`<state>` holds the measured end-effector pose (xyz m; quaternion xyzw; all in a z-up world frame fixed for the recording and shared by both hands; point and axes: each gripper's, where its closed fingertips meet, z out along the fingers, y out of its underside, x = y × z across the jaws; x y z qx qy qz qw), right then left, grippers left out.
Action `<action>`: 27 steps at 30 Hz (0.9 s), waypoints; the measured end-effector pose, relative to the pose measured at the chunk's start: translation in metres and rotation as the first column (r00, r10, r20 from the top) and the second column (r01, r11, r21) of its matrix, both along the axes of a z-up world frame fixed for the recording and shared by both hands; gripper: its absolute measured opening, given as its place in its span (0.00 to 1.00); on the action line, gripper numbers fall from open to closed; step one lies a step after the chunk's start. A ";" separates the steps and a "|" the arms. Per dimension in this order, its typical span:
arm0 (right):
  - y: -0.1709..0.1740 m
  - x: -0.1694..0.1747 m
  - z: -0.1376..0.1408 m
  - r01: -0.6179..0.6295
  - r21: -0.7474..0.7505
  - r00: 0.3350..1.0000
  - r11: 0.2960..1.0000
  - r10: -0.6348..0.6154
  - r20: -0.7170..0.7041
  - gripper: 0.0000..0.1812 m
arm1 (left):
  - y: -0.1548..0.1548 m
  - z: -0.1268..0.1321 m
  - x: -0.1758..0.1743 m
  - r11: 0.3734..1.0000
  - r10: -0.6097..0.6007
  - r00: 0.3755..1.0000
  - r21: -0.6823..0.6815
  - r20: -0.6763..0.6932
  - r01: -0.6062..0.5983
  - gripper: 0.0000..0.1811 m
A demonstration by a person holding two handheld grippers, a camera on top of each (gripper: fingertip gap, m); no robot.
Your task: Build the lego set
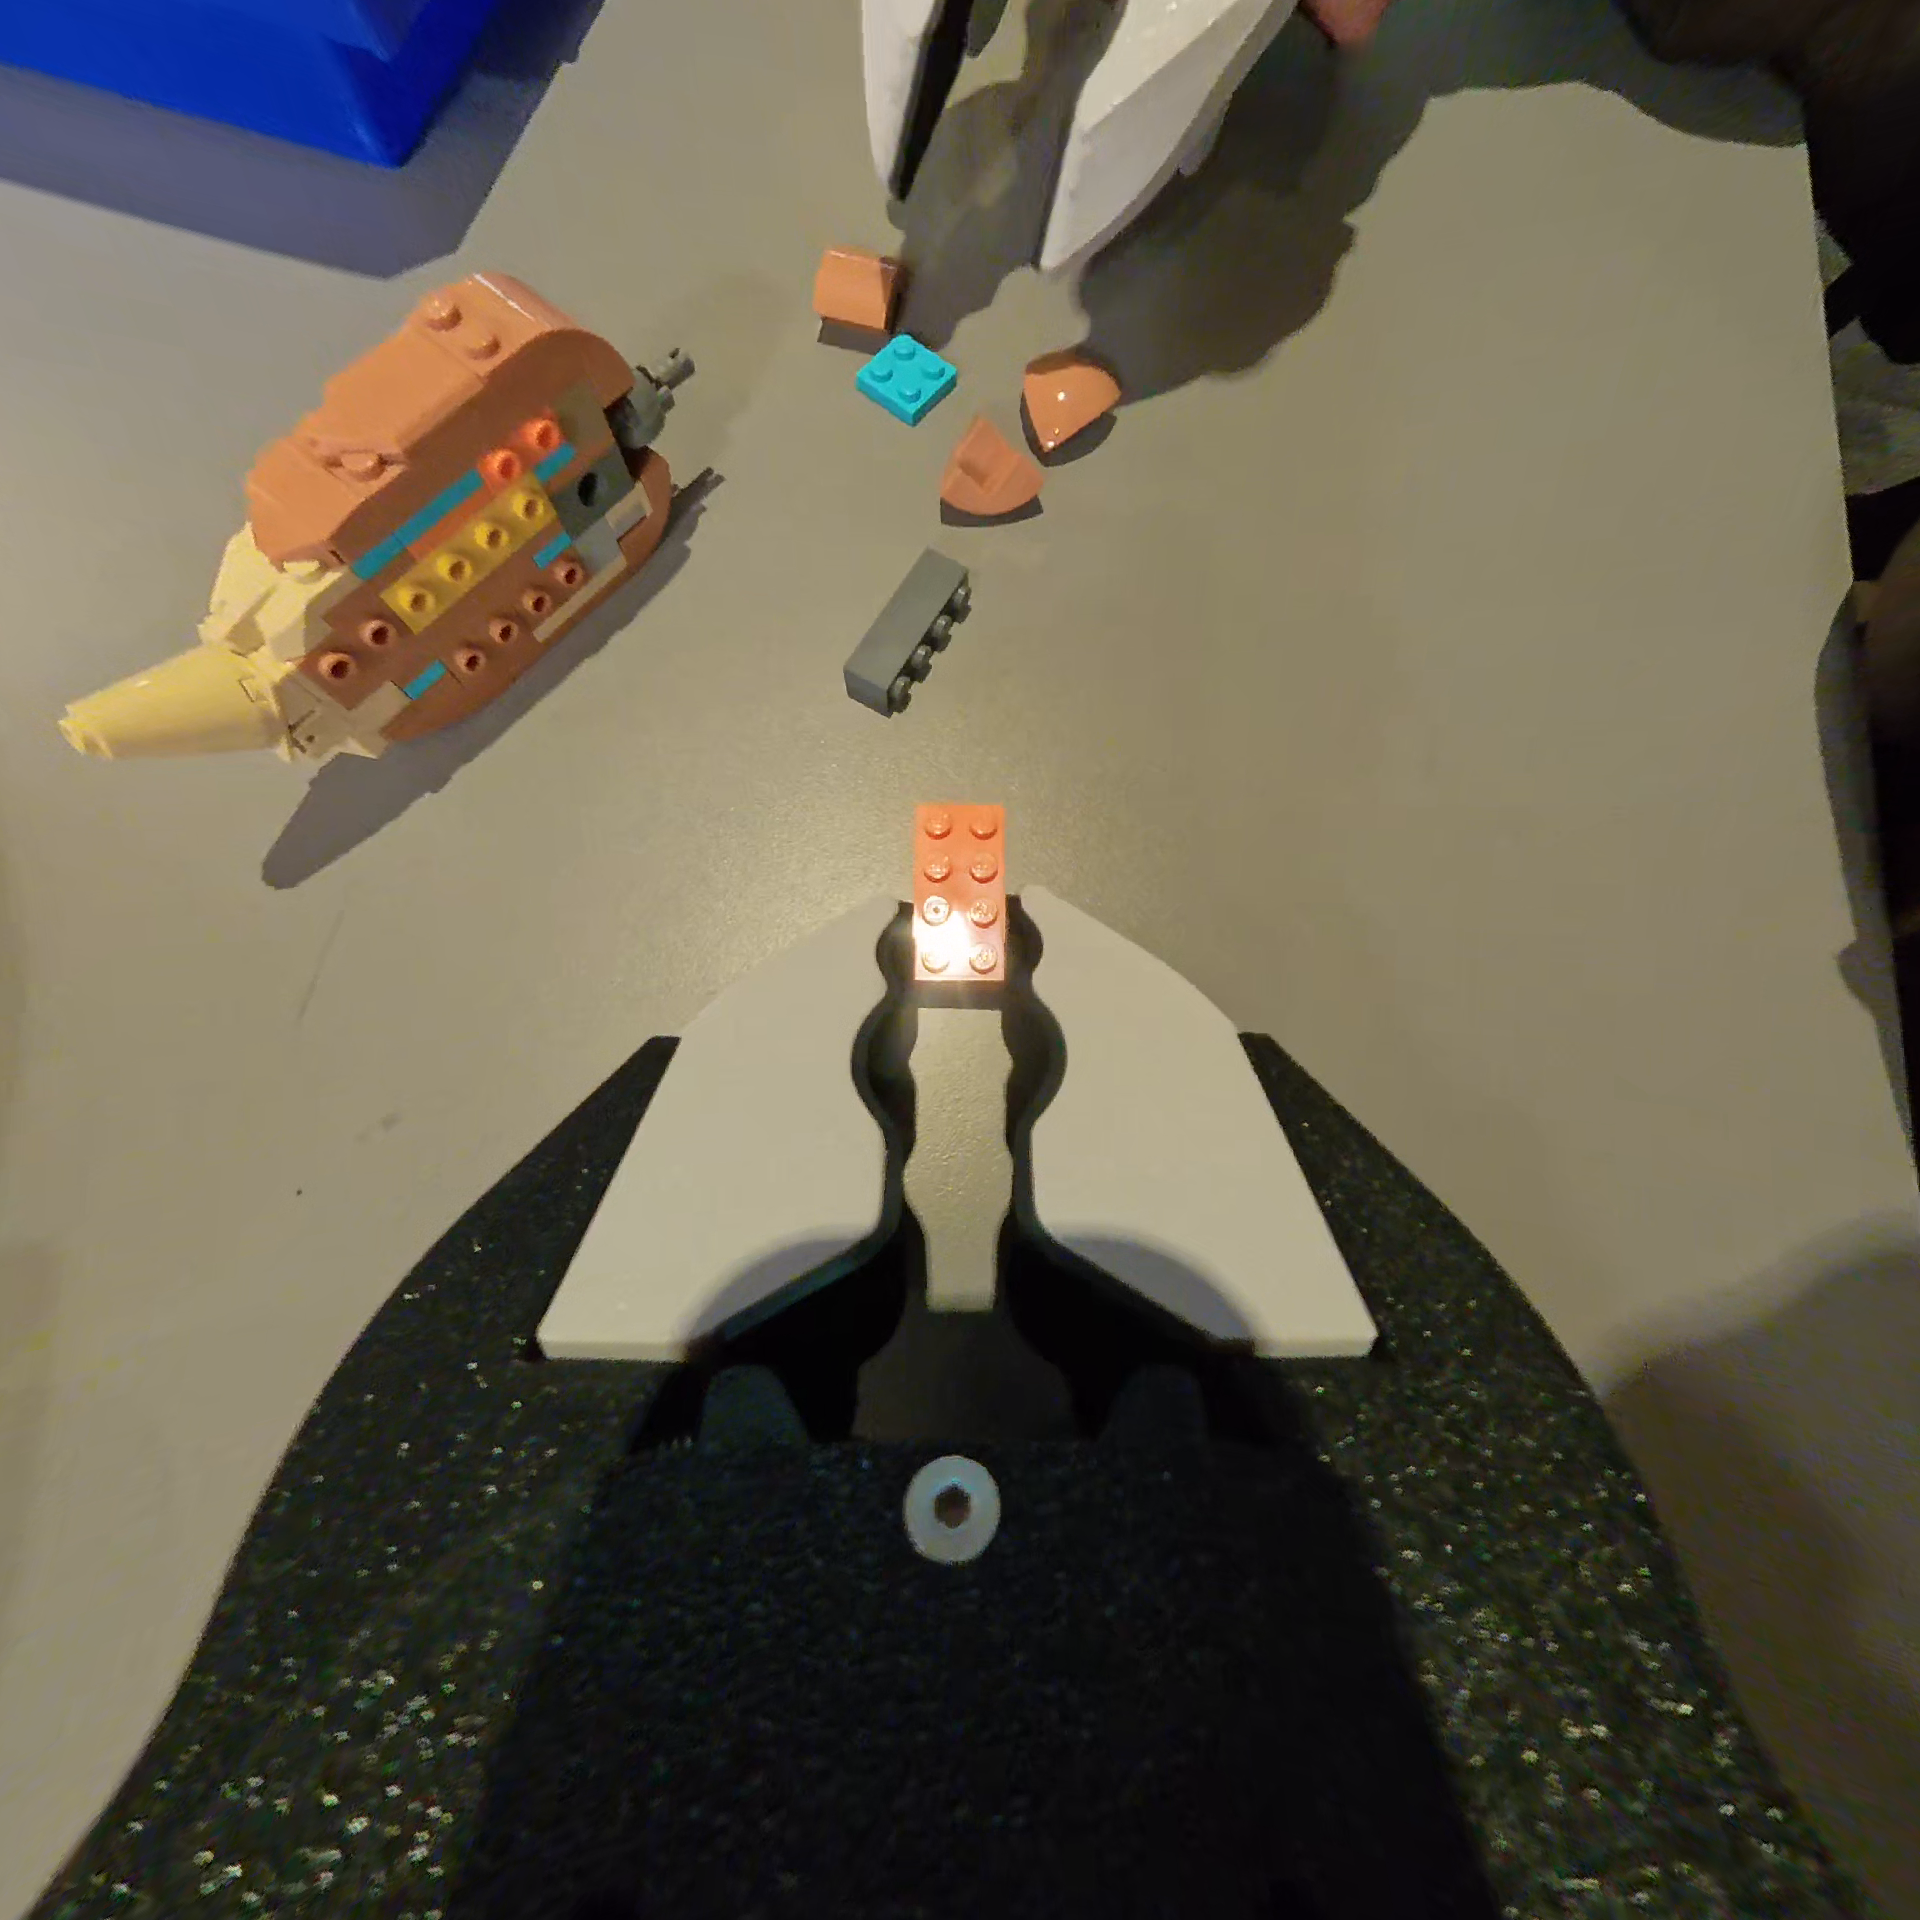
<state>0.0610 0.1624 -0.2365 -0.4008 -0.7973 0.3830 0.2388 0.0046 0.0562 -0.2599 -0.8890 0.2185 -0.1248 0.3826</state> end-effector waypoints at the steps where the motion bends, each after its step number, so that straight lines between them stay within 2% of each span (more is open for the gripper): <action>1: -0.003 0.001 0.000 -0.015 -0.008 1.000 1.000 0.015 0.003 0.16 | 0.000 0.000 0.000 1.000 -0.001 1.000 0.001 0.002 0.001 0.09; 5: -0.011 0.005 -0.003 -0.034 -0.003 0.999 0.999 0.034 0.043 0.16 | 0.000 0.001 0.001 1.000 -0.009 1.000 0.008 -0.004 0.009 0.09; 9: -0.015 0.006 -0.001 0.061 0.006 0.994 0.998 -0.061 0.086 0.16 | 0.001 0.001 -0.001 1.000 0.004 1.000 0.015 -0.005 -0.004 0.09; 18: -0.032 0.008 -0.012 0.146 0.012 0.985 0.989 -0.146 0.093 0.19 | 0.001 0.000 -0.001 1.000 0.009 1.000 0.018 -0.027 -0.009 0.09; 27: -0.033 0.006 -0.017 0.152 0.023 0.982 0.988 -0.153 0.110 0.20 | 0.001 0.001 -0.001 1.000 0.013 1.000 0.024 -0.025 -0.013 0.09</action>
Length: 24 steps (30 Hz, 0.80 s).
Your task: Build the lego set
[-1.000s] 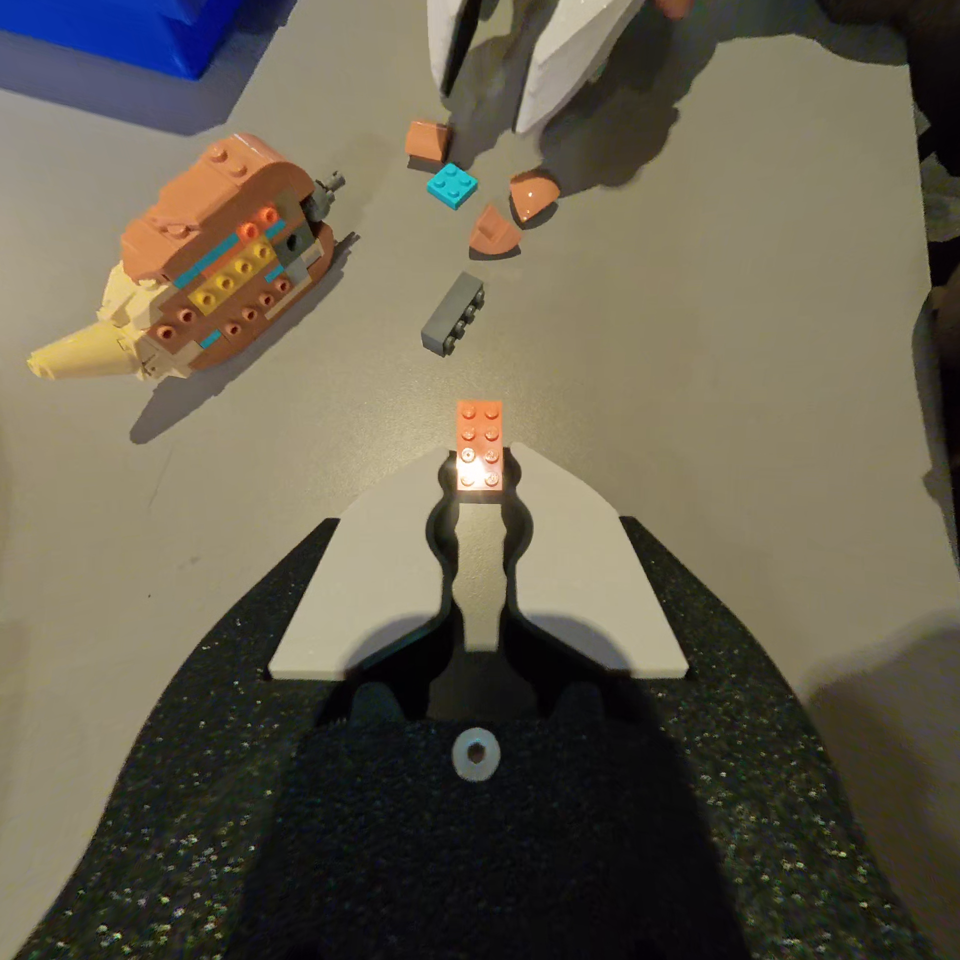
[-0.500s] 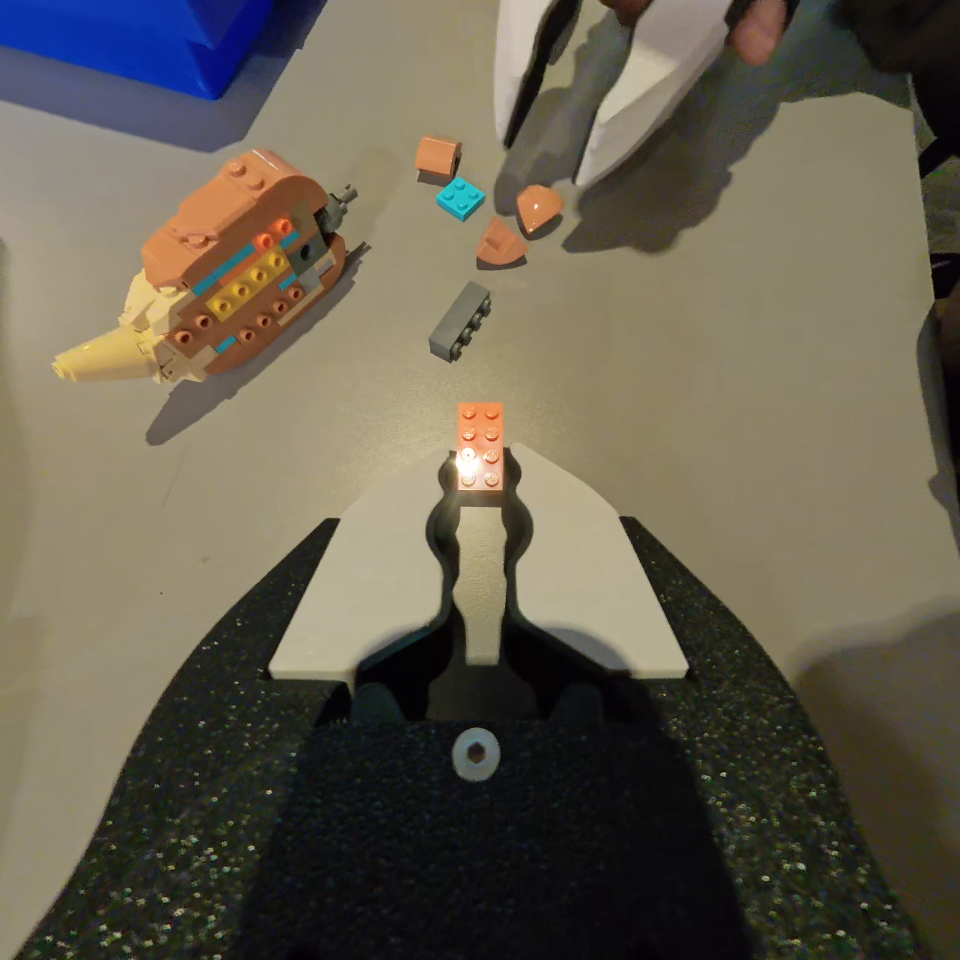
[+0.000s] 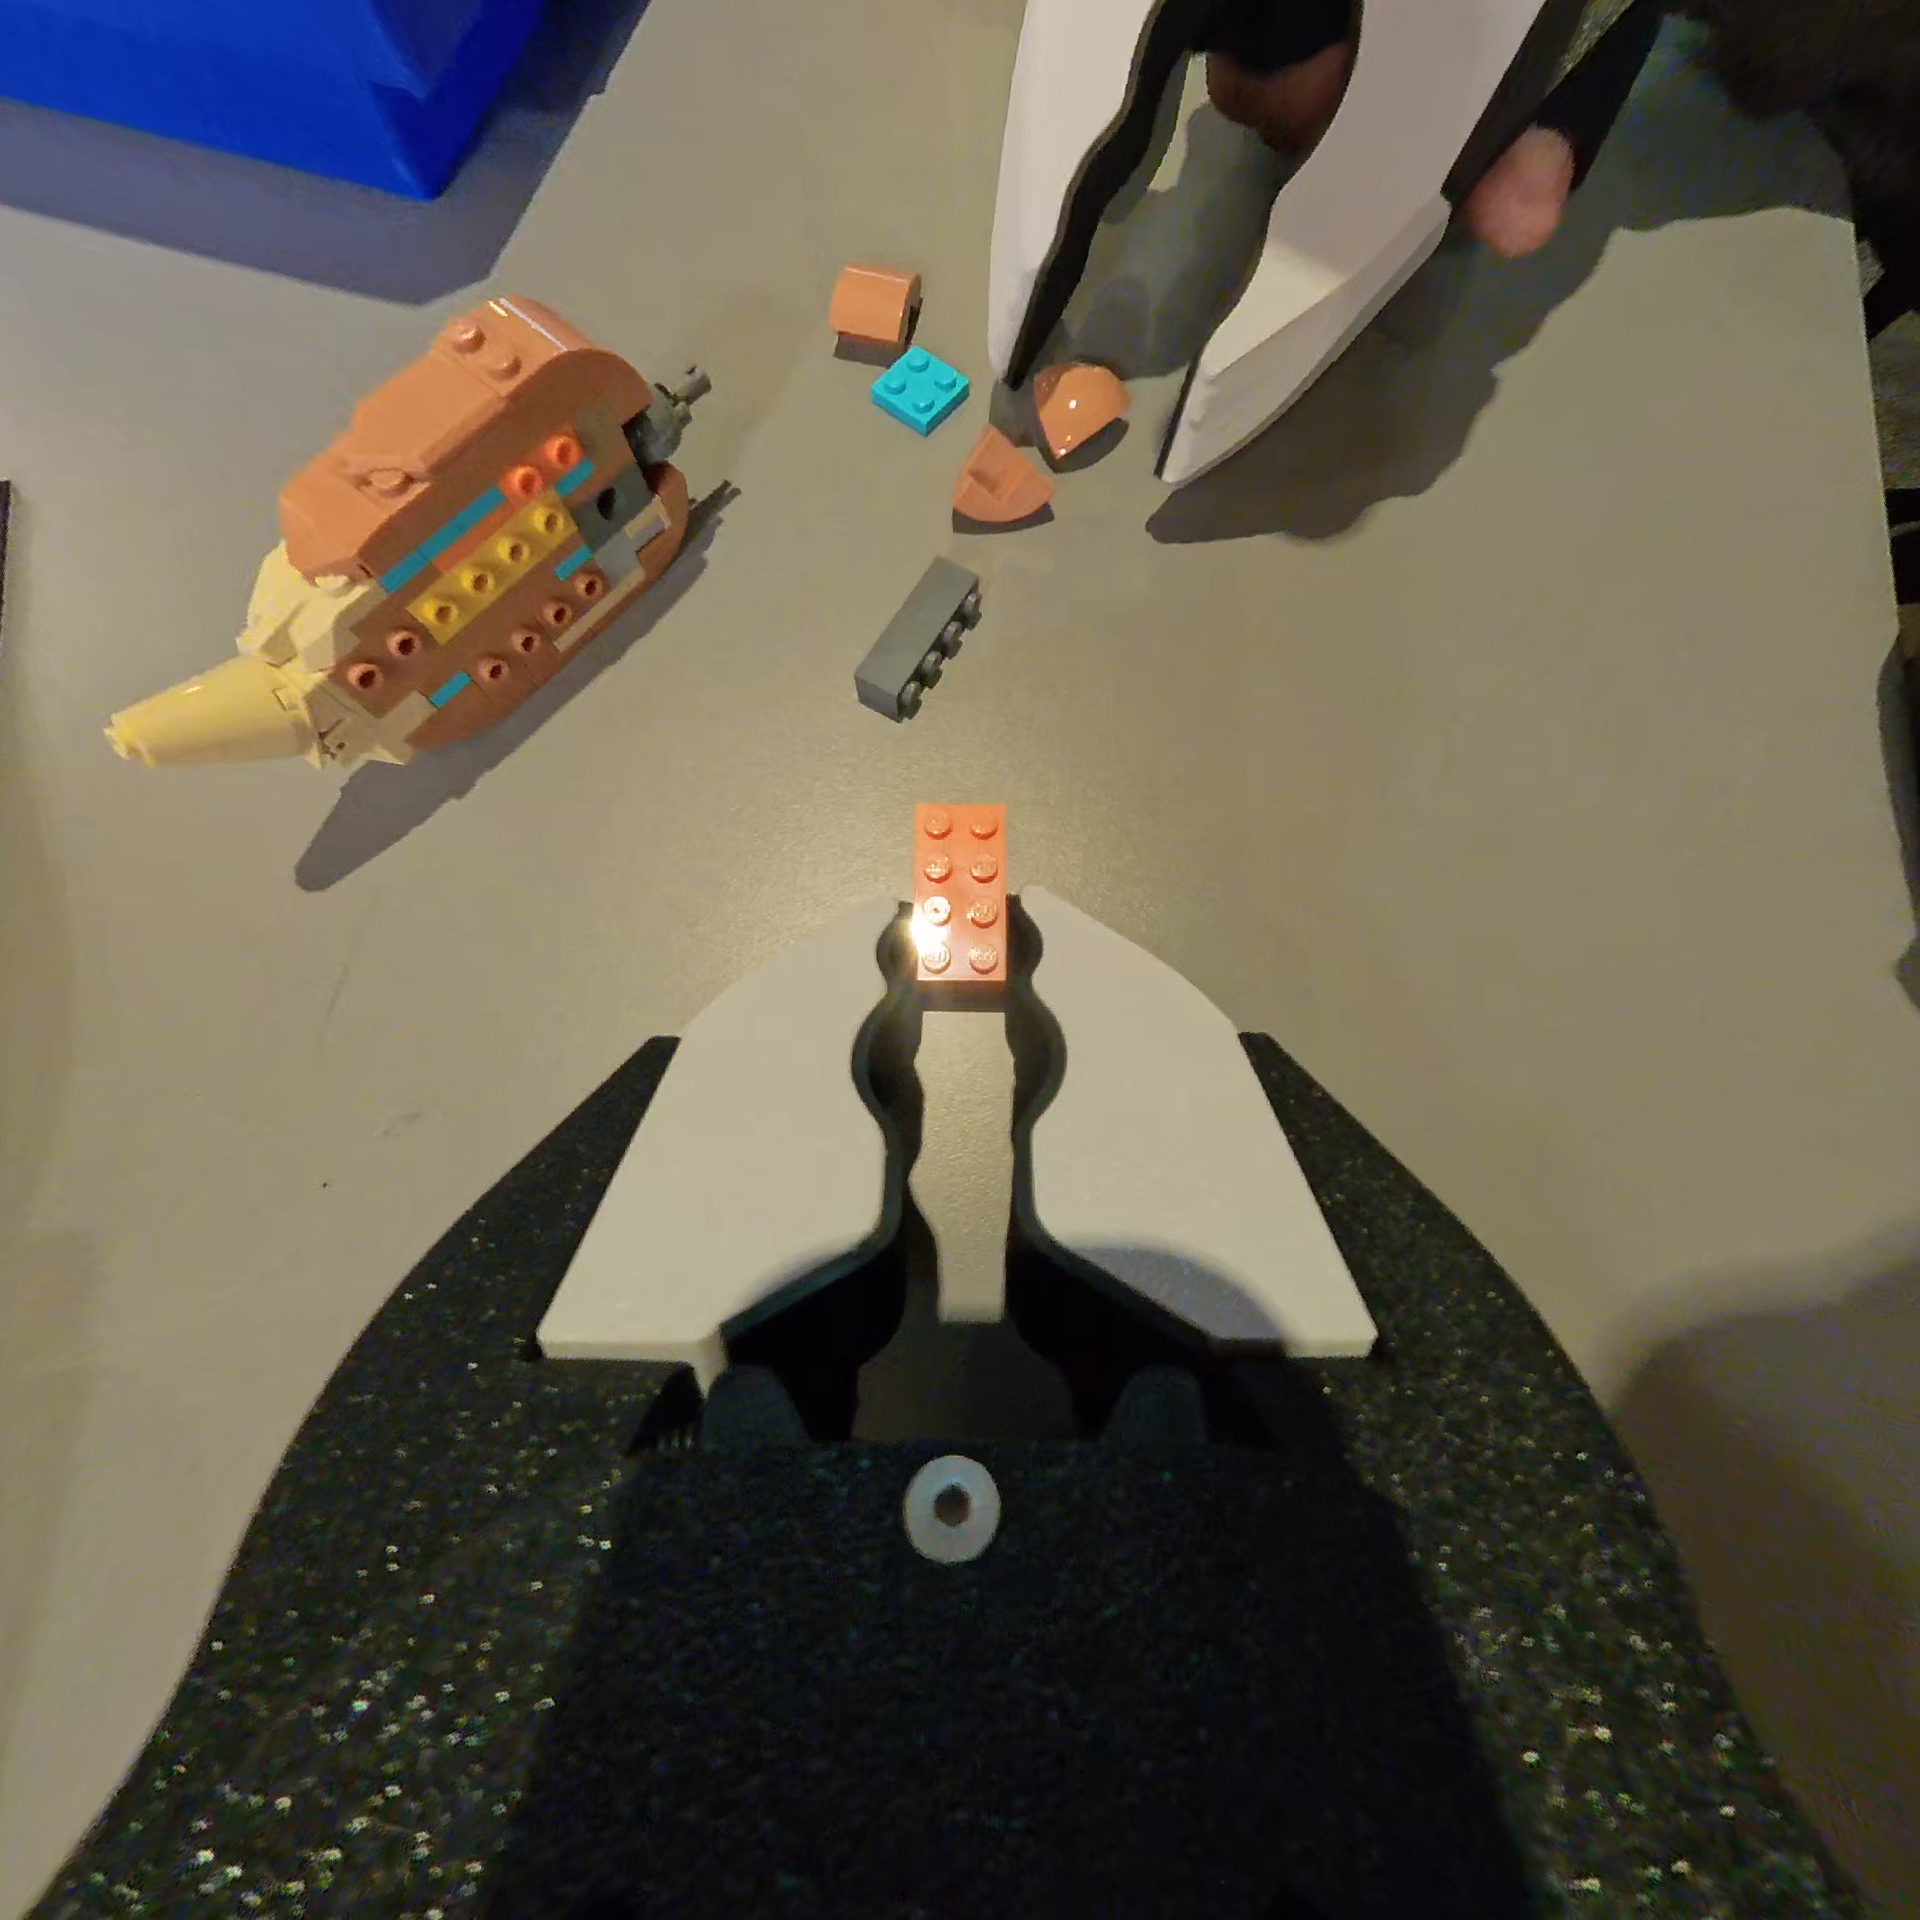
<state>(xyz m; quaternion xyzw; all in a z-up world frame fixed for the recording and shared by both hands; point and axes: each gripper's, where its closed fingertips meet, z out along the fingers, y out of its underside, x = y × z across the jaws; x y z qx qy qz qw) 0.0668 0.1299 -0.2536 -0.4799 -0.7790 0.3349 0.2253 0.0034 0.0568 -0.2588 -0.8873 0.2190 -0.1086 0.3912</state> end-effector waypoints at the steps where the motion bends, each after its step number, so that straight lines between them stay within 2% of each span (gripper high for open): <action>1: 0.000 0.000 0.000 0.003 0.001 1.000 1.000 -0.003 0.002 0.19 | 0.000 0.000 0.000 1.000 0.001 1.000 -0.001 0.000 -0.001 0.09; 15: 0.002 -0.001 -0.005 0.011 0.025 1.000 1.000 -0.011 0.020 0.10 | 0.001 0.000 -0.002 1.000 0.016 1.000 -0.001 0.002 -0.016 0.09; 24: 0.003 -0.001 -0.004 0.039 0.029 0.999 0.999 -0.039 0.014 0.14 | 0.001 0.000 -0.002 1.000 0.021 1.000 0.004 -0.003 -0.021 0.09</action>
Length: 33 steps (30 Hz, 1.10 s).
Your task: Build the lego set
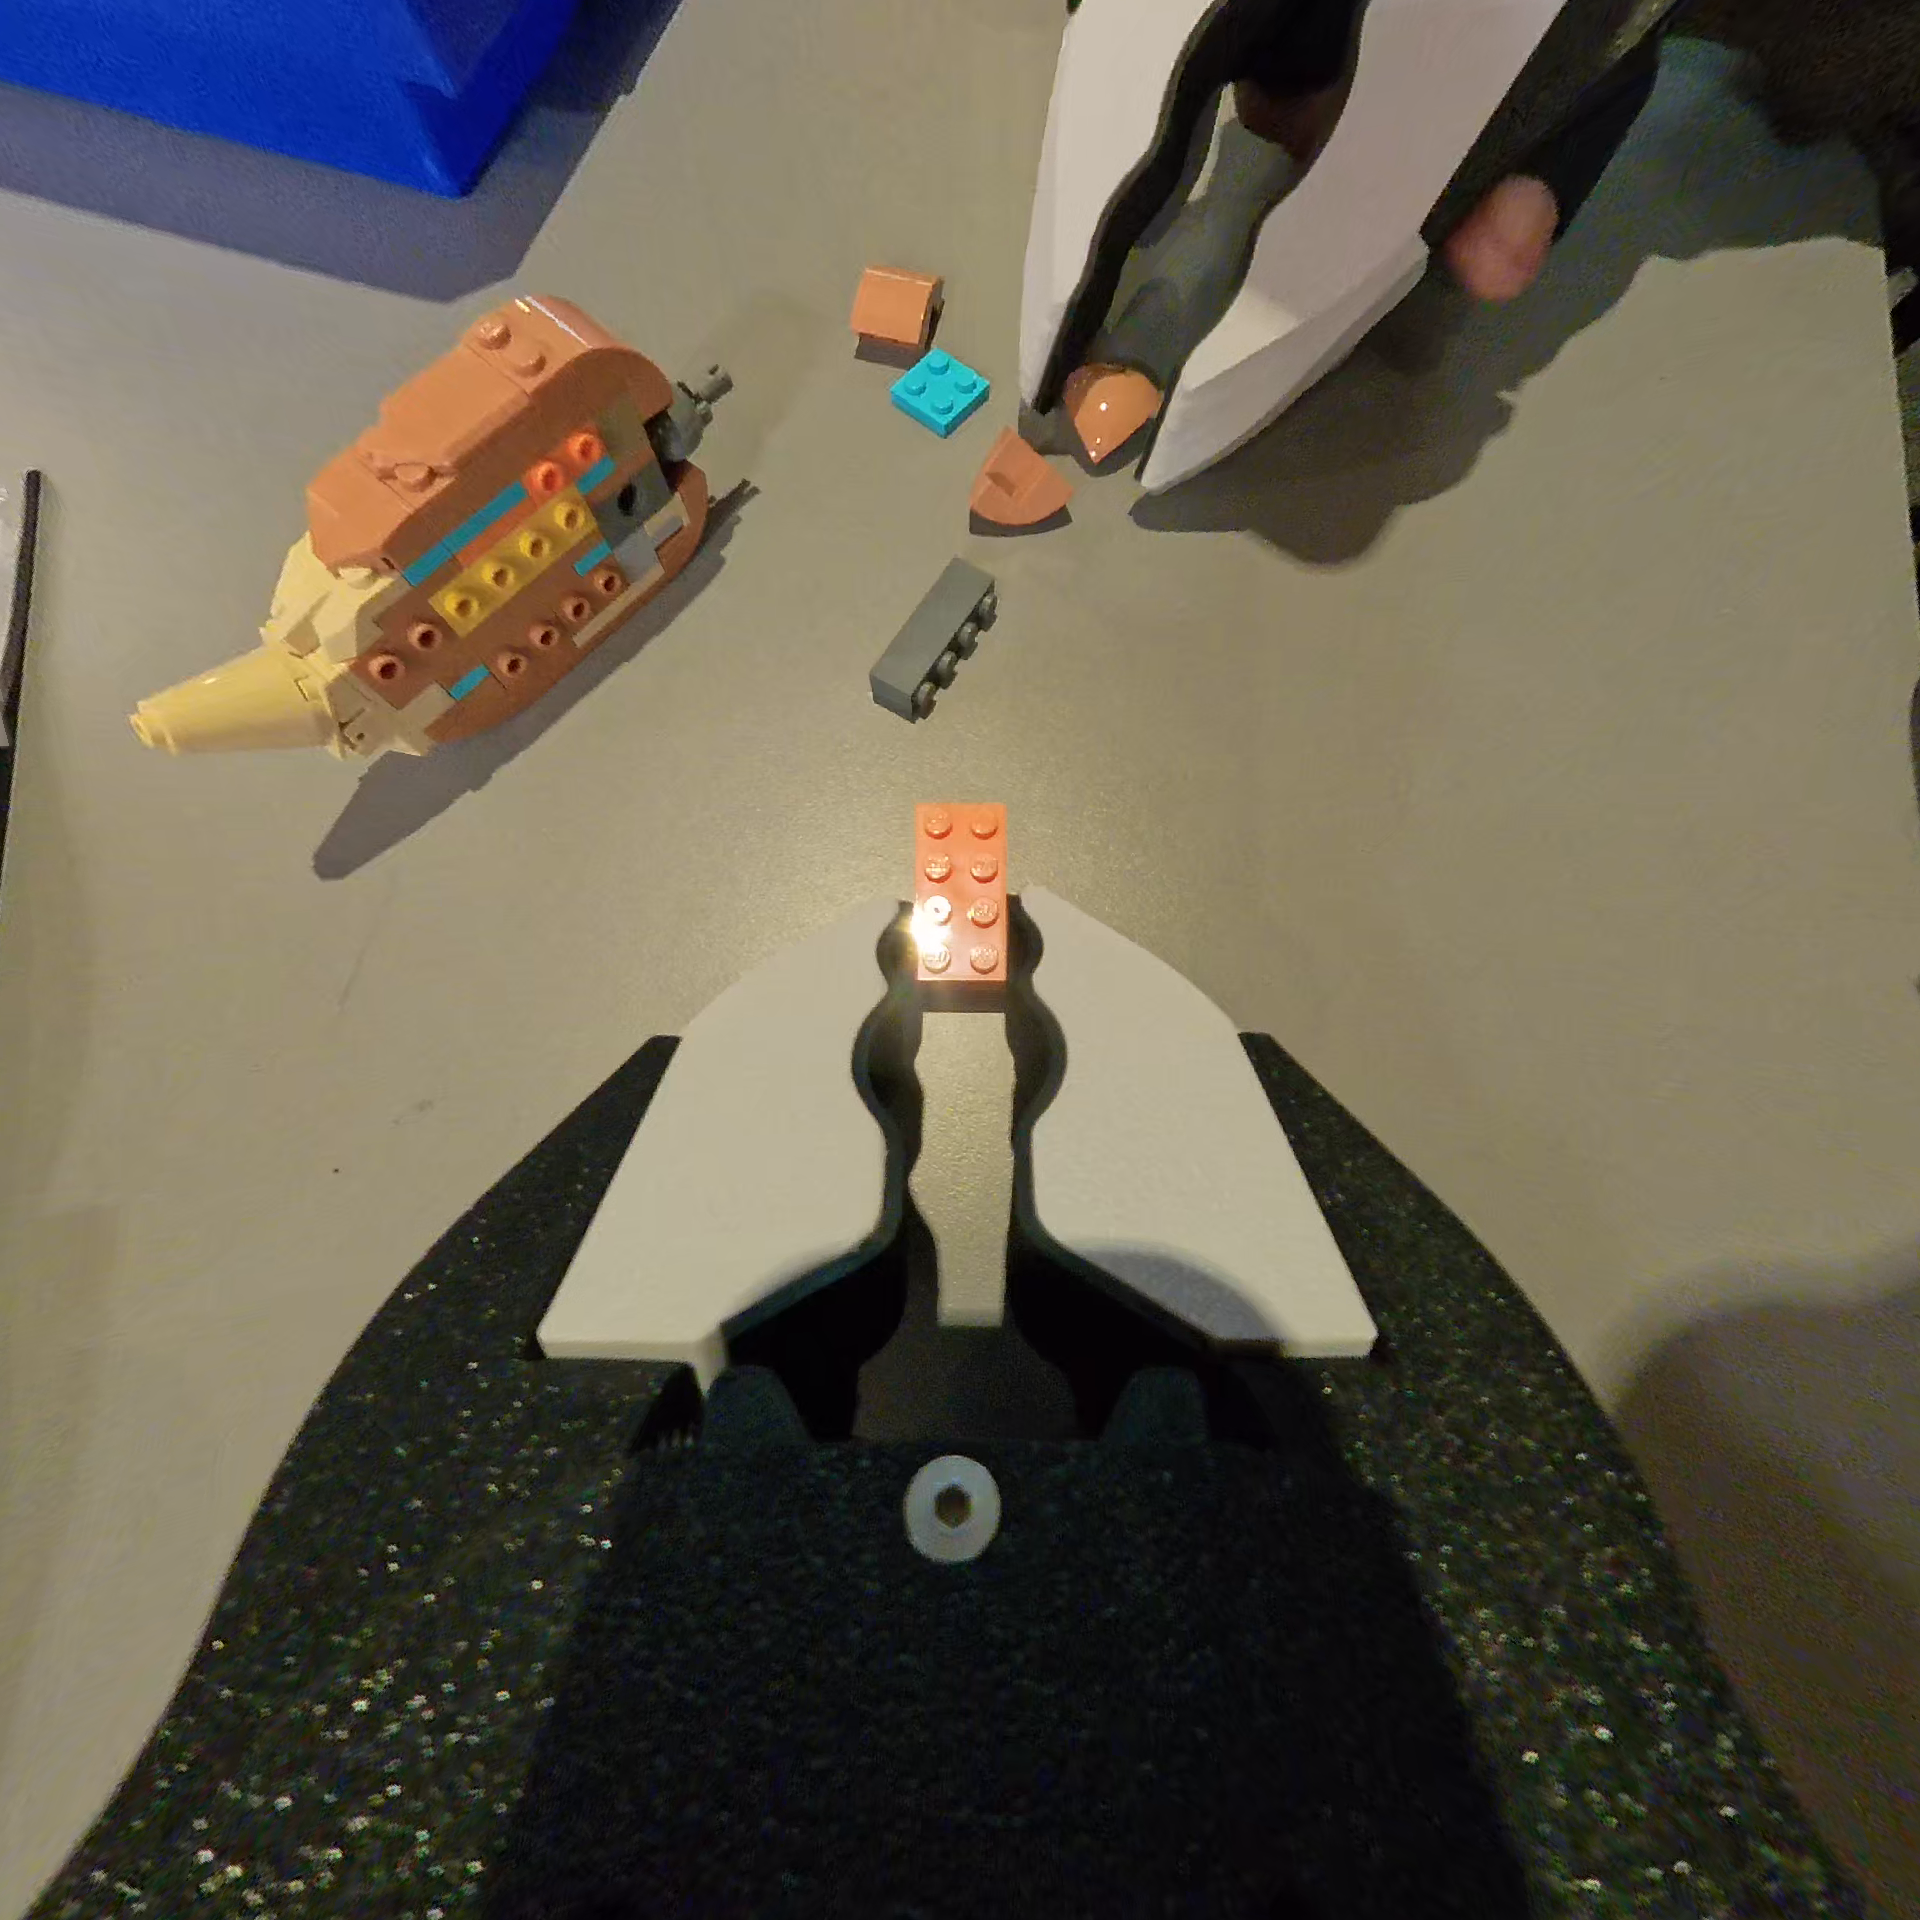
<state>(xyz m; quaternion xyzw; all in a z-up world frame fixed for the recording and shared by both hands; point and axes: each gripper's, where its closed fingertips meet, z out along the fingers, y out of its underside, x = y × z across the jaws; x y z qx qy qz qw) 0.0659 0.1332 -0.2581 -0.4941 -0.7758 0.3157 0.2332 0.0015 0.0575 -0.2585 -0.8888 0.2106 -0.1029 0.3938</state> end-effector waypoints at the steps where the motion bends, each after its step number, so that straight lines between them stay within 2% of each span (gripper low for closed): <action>1: 0.001 0.000 0.000 0.008 0.005 1.000 1.000 -0.008 0.002 0.14 | 0.000 0.000 0.000 1.000 0.000 1.000 0.000 -0.001 0.000 0.09; 9: 0.009 0.004 0.000 0.032 0.060 0.999 0.998 -0.034 0.023 0.17 | 0.000 0.000 0.000 1.000 -0.001 1.000 0.002 -0.006 0.001 0.09; 12: 0.009 0.007 -0.004 0.026 0.091 0.998 0.995 -0.030 0.047 0.12 | -0.001 0.000 0.001 1.000 -0.001 1.000 0.003 -0.011 0.001 0.09; 15: 0.006 0.006 -0.003 0.035 0.088 0.998 0.995 -0.040 0.052 0.12 | -0.001 0.000 0.000 1.000 0.001 1.000 0.003 -0.012 -0.001 0.09; 18: -0.007 0.000 0.004 0.057 0.011 0.998 0.998 -0.057 0.019 0.12 | -0.001 -0.002 0.000 1.000 0.011 1.000 -0.009 -0.011 -0.011 0.09; 22: -0.038 -0.022 0.027 0.089 -0.254 0.991 0.963 -0.112 -0.075 0.12 | -0.001 -0.002 -0.003 0.999 0.035 0.999 -0.011 -0.021 -0.035 0.09; 24: -0.049 -0.035 0.043 0.105 -0.442 0.979 0.891 -0.170 -0.110 0.12 | -0.001 -0.001 -0.003 0.999 0.043 0.999 -0.002 -0.015 -0.044 0.09; 25: -0.051 -0.040 0.050 0.111 -0.543 0.972 0.832 -0.205 -0.114 0.12 | 0.000 0.000 -0.003 0.999 0.050 0.999 0.003 -0.007 -0.050 0.09; 29: -0.039 -0.054 0.074 0.132 -0.836 0.937 0.532 -0.341 -0.069 0.11 | 0.001 0.012 -0.003 0.995 0.087 0.991 0.036 0.106 -0.092 0.09; 33: -0.034 -0.058 0.088 0.068 -0.972 0.939 0.224 -0.343 -0.013 0.11 | 0.005 0.035 0.000 0.988 0.115 0.938 0.065 0.327 -0.143 0.09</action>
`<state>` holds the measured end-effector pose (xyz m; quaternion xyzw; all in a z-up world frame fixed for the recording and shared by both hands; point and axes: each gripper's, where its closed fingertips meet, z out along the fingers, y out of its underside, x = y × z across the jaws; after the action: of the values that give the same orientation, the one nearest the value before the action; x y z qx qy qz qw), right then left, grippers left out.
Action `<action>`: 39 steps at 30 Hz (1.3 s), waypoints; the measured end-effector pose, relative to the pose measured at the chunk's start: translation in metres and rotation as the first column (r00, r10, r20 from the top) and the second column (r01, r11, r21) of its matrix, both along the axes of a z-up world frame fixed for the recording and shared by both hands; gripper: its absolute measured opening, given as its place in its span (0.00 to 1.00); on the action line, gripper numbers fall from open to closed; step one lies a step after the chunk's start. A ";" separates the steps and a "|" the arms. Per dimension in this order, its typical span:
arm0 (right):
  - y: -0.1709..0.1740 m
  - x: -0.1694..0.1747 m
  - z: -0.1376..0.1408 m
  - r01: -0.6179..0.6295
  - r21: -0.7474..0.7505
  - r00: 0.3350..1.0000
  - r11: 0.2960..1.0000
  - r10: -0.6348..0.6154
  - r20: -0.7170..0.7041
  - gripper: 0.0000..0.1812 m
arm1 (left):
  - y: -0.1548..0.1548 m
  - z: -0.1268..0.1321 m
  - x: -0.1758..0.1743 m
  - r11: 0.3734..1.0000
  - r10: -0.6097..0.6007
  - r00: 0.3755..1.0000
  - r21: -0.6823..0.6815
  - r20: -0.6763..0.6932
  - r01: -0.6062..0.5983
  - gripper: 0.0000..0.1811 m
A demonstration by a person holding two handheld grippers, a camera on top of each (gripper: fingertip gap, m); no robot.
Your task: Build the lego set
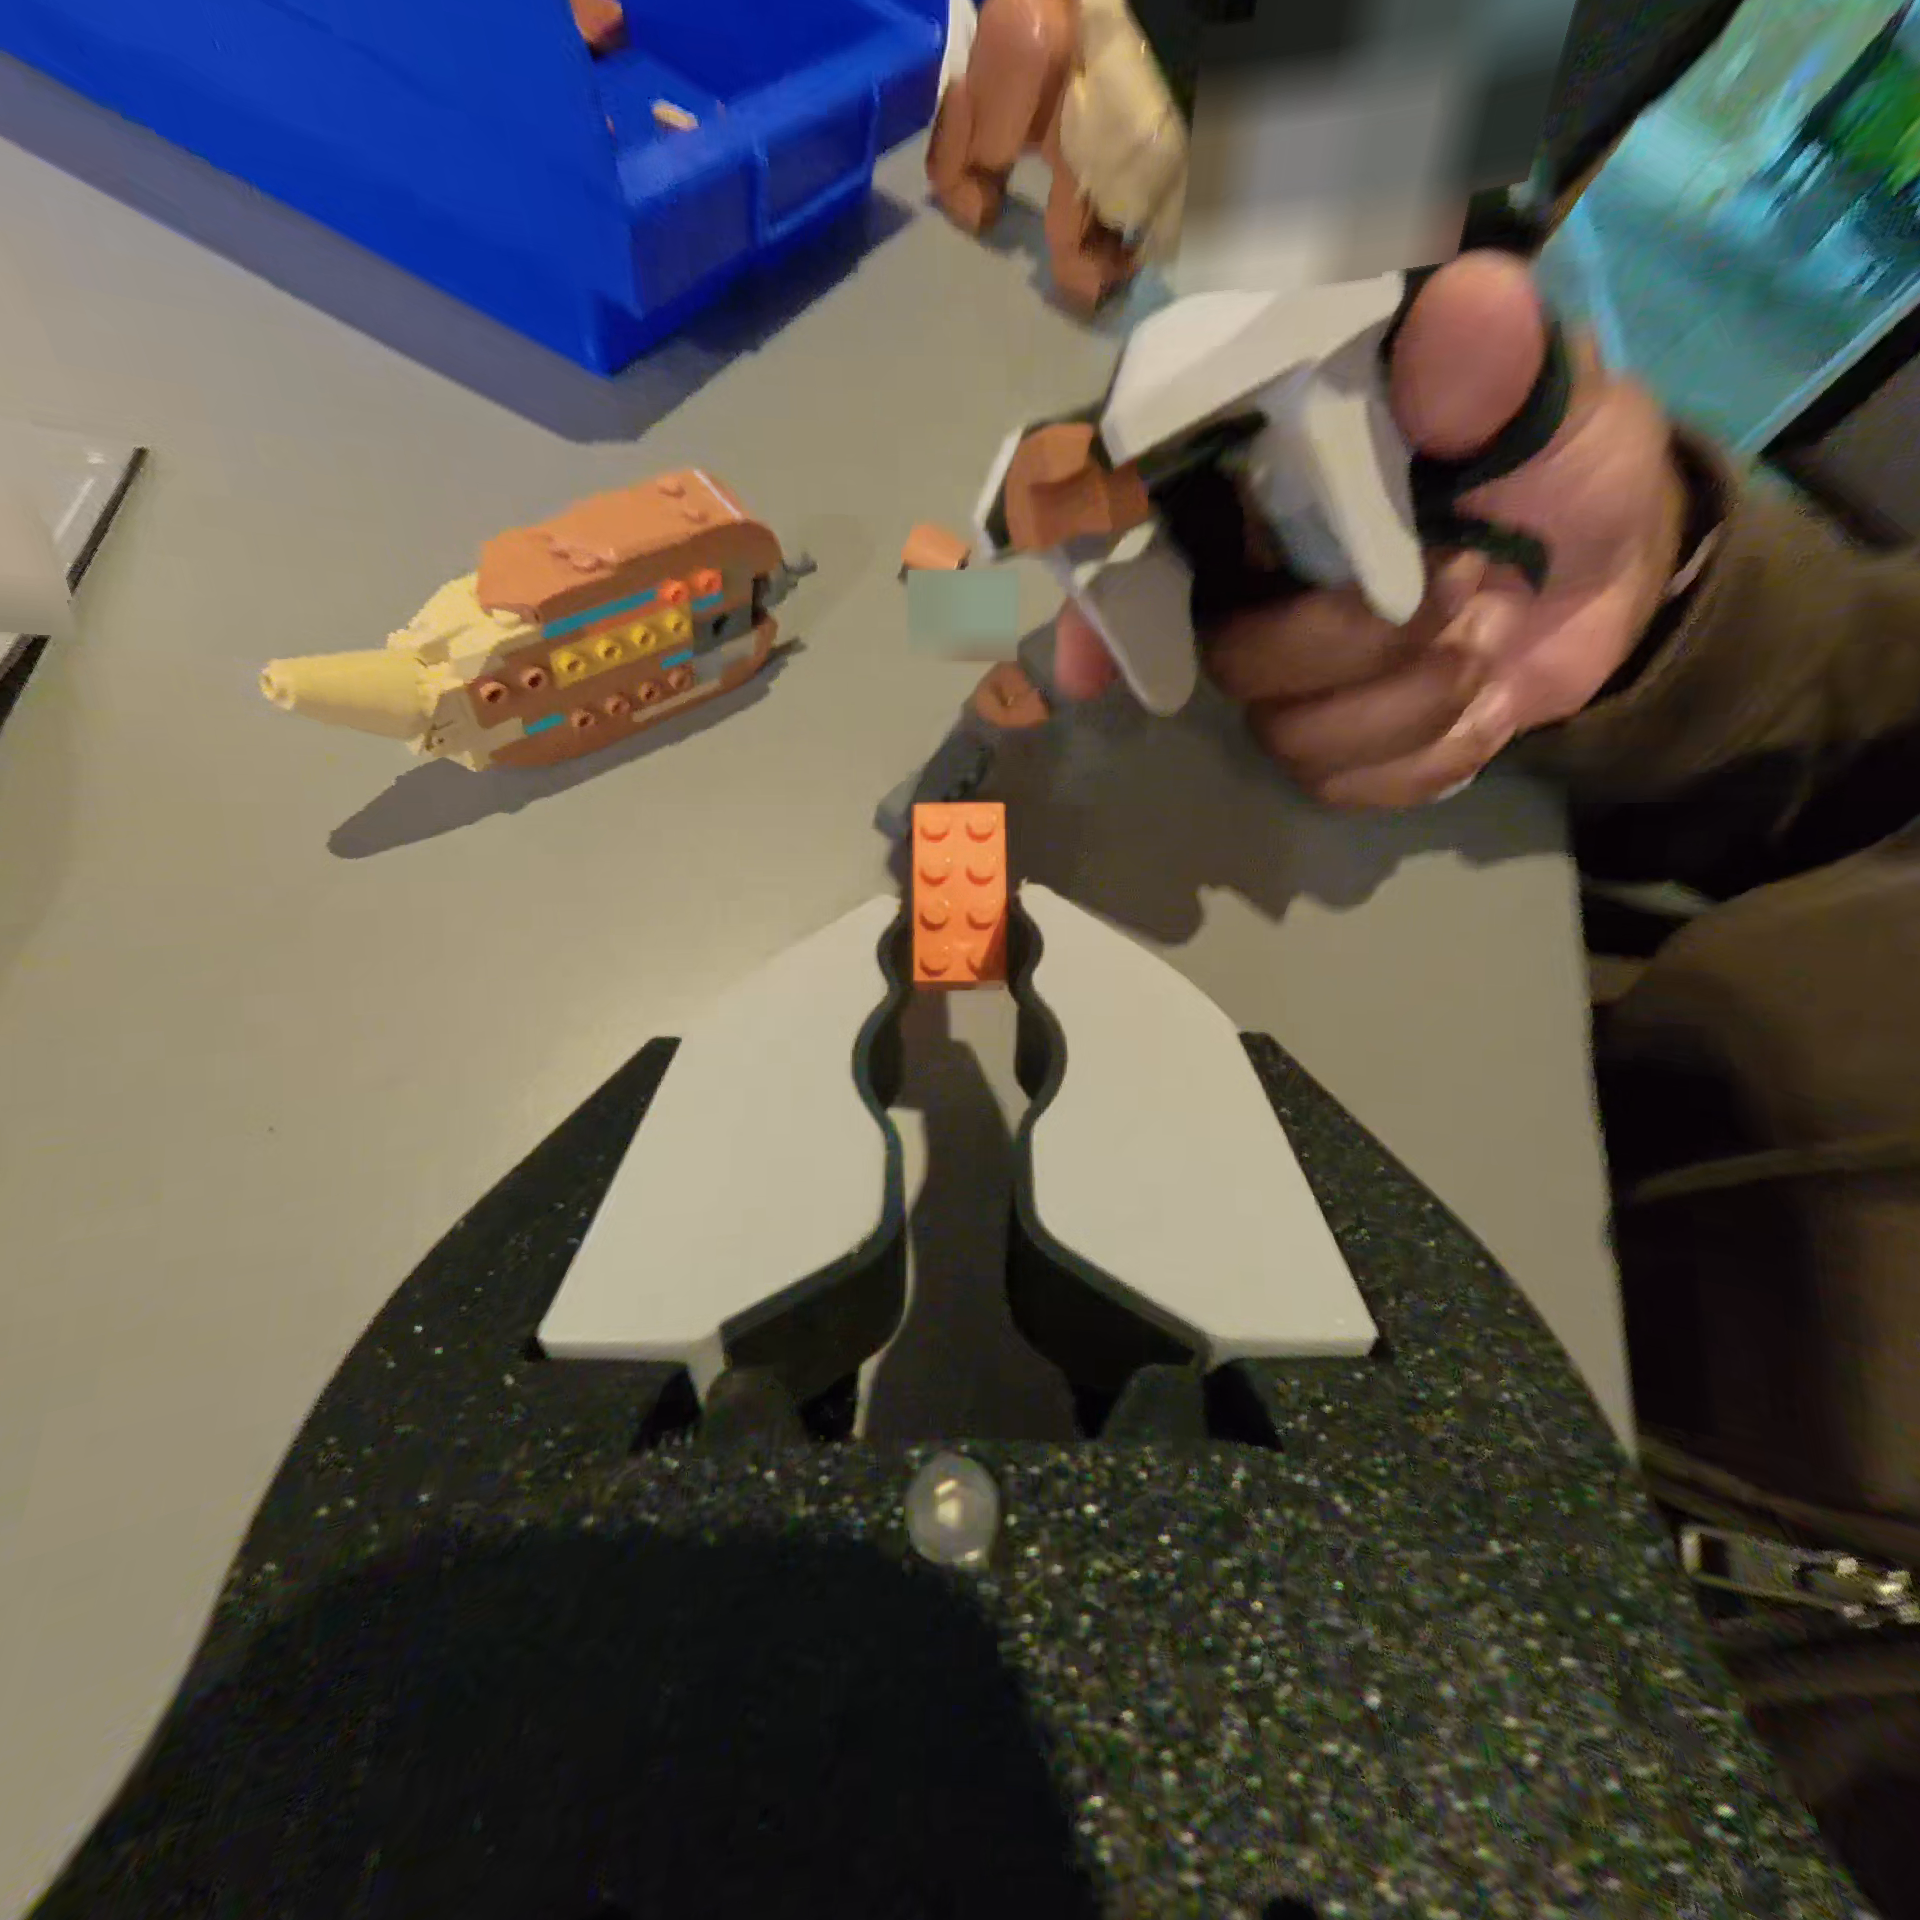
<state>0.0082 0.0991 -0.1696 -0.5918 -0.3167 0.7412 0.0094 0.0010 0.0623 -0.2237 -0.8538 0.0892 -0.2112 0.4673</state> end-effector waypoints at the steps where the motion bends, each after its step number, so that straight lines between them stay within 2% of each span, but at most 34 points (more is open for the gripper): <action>1: 0.001 -0.001 0.000 0.002 -0.057 1.000 0.998 -0.002 0.000 0.11 | 0.001 0.005 -0.001 1.000 0.012 0.999 0.009 0.045 -0.013 0.09; 3: 0.002 -0.004 0.000 0.010 -0.114 1.000 0.993 -0.010 -0.002 0.11 | 0.002 0.013 -0.004 0.999 0.039 0.993 0.022 0.110 -0.041 0.09; 6: 0.000 -0.007 0.002 0.018 -0.116 1.000 0.993 -0.020 -0.018 0.11 | 0.002 0.020 -0.007 0.998 0.059 0.985 0.026 0.164 -0.064 0.09; 14: -0.010 -0.015 0.006 0.027 -0.080 0.998 0.996 -0.031 -0.050 0.11 | -0.001 0.026 -0.014 0.993 0.108 0.982 0.035 0.158 -0.115 0.09; 16: -0.011 -0.016 0.007 0.046 -0.035 0.997 0.998 -0.048 -0.056 0.11 | -0.001 0.028 -0.014 0.992 0.112 0.982 0.038 0.155 -0.119 0.09; 19: -0.015 -0.017 0.006 0.094 0.133 0.994 0.987 -0.086 -0.064 0.11 | -0.002 0.028 -0.017 0.990 0.128 0.983 0.039 0.131 -0.134 0.09; 22: -0.019 -0.020 0.001 0.131 0.321 0.991 0.938 -0.118 -0.058 0.11 | -0.002 0.028 -0.018 0.989 0.139 0.984 0.039 0.109 -0.144 0.09; 25: -0.021 -0.022 -0.004 0.149 0.435 0.989 0.888 -0.141 -0.050 0.11 | -0.002 0.026 -0.018 0.989 0.140 0.987 0.037 0.078 -0.143 0.09; 30: -0.023 -0.026 -0.016 0.149 0.662 0.985 0.735 -0.172 -0.030 0.11 | -0.001 0.023 -0.019 0.988 0.151 0.989 0.043 0.002 -0.150 0.09; 34: -0.024 -0.028 -0.022 0.155 0.753 0.979 0.639 -0.201 -0.031 0.11 | -0.001 0.021 -0.020 0.987 0.157 0.987 0.046 -0.037 -0.155 0.09; 39: -0.026 -0.028 -0.022 0.151 0.773 0.981 0.616 -0.193 -0.037 0.11 | -0.001 0.019 -0.020 0.986 0.159 0.986 0.048 -0.053 -0.157 0.09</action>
<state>-0.0199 0.0726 -0.1919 -0.5764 -0.5452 0.5151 0.3245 -0.0186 0.0617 -0.2051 -0.8535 0.0388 -0.1473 0.4983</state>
